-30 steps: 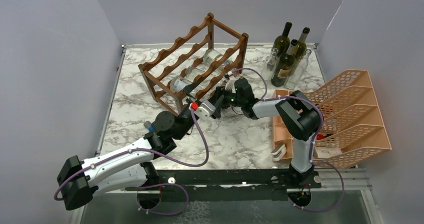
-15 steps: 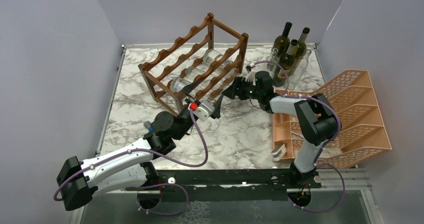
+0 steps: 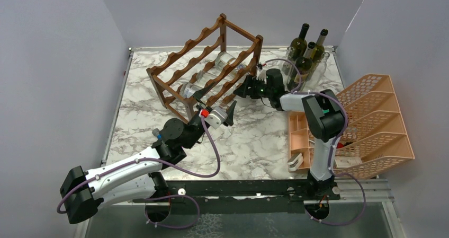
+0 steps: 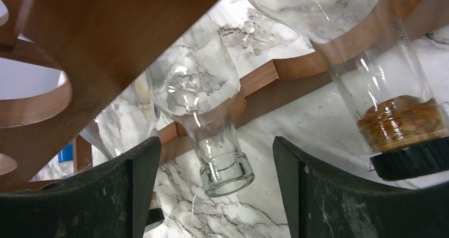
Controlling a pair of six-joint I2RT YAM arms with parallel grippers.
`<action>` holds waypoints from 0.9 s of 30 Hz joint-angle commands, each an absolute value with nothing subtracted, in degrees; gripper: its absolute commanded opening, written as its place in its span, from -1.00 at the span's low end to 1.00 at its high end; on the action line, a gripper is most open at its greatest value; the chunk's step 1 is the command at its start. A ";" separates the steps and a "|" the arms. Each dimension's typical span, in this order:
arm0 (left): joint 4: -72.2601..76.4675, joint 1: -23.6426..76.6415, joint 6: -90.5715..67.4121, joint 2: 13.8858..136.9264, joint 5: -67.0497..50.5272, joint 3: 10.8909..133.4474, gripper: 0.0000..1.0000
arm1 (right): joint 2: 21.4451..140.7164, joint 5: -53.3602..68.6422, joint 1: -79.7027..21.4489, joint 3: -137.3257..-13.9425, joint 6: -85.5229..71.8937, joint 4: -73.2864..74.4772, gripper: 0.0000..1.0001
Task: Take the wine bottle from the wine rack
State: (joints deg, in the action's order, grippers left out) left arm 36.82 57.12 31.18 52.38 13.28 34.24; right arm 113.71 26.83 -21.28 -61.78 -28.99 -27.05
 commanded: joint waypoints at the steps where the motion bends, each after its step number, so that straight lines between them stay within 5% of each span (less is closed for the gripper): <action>1: 38.41 57.28 31.81 51.29 13.45 33.49 0.98 | 116.72 28.83 -21.52 -63.71 -29.91 -29.66 0.58; 20: 38.41 57.27 31.75 51.42 13.28 33.49 0.99 | 113.61 28.30 -23.25 -59.43 -30.37 -32.84 0.40; 27: 38.34 57.25 31.52 51.23 13.12 33.49 0.99 | 100.61 17.89 -25.14 -57.22 -22.67 -14.52 0.60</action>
